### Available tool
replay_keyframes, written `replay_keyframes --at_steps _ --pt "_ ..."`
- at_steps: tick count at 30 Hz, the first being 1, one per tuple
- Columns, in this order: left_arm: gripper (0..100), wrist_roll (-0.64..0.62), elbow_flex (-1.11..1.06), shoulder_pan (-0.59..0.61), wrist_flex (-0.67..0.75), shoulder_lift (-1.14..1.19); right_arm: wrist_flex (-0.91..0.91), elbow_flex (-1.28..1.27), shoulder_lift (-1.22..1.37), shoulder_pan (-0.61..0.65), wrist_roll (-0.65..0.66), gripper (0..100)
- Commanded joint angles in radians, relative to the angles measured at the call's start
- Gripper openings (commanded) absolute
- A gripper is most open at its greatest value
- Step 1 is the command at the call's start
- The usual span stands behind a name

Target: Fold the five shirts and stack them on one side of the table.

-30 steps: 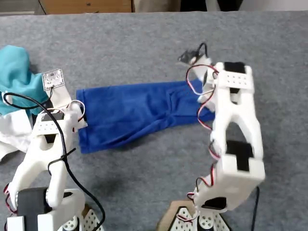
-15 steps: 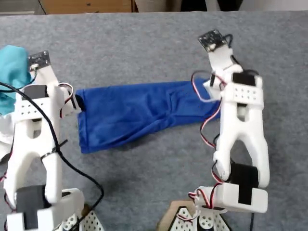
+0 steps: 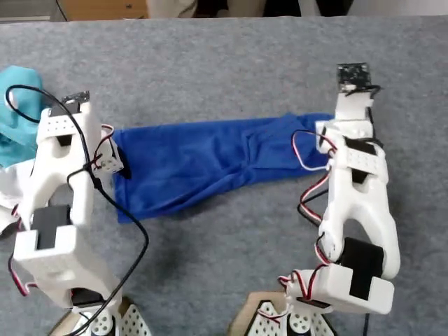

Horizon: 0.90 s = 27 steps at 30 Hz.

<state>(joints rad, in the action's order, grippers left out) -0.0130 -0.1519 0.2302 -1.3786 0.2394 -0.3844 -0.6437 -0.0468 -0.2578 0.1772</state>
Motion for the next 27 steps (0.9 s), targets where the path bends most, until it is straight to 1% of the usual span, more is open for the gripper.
replay_keyframes --at_steps 1,7,11,14,18,20,25,27 --pt "23 0.006 0.094 0.002 -0.008 0.05 0.064 -0.018 -0.048 -0.027 -0.012 0.5" --pt "22 0.008 0.173 0.0 -0.009 0.17 0.077 -0.018 -0.05 -0.022 -0.011 0.5" --pt "18 0.008 0.189 0.0 -0.008 0.225 0.077 -0.018 -0.05 -0.022 -0.011 0.5" --pt "14 0.008 0.18 0.0 0.025 0.262 0.077 -0.018 -0.05 -0.022 -0.011 0.5" --pt "6 0.008 0.19 -0.003 0.034 0.302 0.078 -0.018 -0.05 -0.022 -0.011 0.5" --pt "2 0.008 0.198 -0.02 0.032 0.308 0.078 -0.016 -0.05 -0.022 -0.011 0.5" --pt "2 0.008 0.219 -0.081 0.028 0.302 0.08 -0.016 -0.058 -0.027 -0.011 0.5" --pt "2 0.005 0.275 -0.121 -0.021 0.295 0.097 -0.012 -0.059 -0.042 -0.015 0.5"
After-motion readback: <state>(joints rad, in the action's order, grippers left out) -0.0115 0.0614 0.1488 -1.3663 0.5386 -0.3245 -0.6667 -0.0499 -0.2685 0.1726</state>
